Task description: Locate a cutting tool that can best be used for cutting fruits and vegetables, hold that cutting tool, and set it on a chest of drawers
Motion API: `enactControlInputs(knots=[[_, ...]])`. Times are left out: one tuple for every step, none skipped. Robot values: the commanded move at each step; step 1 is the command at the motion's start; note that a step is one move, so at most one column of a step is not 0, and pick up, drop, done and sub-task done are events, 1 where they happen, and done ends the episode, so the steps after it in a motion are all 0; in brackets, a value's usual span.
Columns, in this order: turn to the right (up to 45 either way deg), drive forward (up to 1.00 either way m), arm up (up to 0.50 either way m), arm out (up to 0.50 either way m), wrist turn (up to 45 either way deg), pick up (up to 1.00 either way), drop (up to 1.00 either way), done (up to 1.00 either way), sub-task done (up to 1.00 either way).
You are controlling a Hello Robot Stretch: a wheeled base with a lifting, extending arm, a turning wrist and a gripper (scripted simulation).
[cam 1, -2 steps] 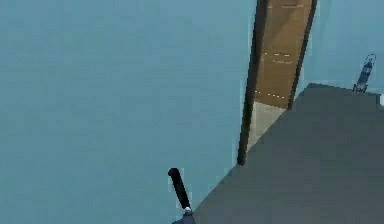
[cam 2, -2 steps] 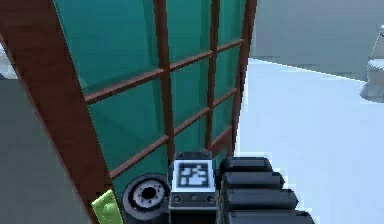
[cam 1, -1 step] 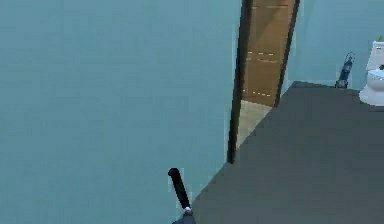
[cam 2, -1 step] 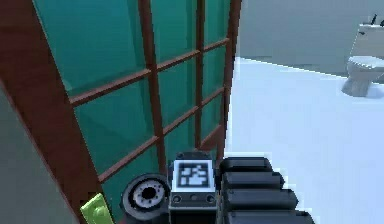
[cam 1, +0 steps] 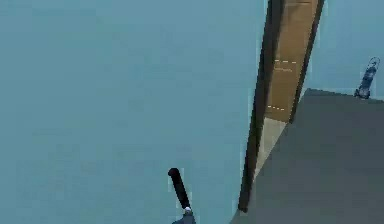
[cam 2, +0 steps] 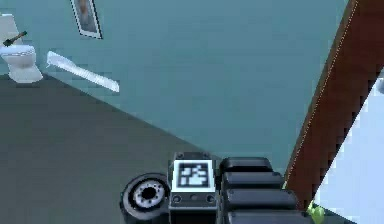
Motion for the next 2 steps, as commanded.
enactControlInputs(knots=[[45.0, 0.00, 0.00, 0.00, 0.0, 0.00, 0.00, 0.00, 0.00], [0.0, 1.00, 0.00, 0.00, 0.0, 0.00, 0.00, 0.00, 0.00]])
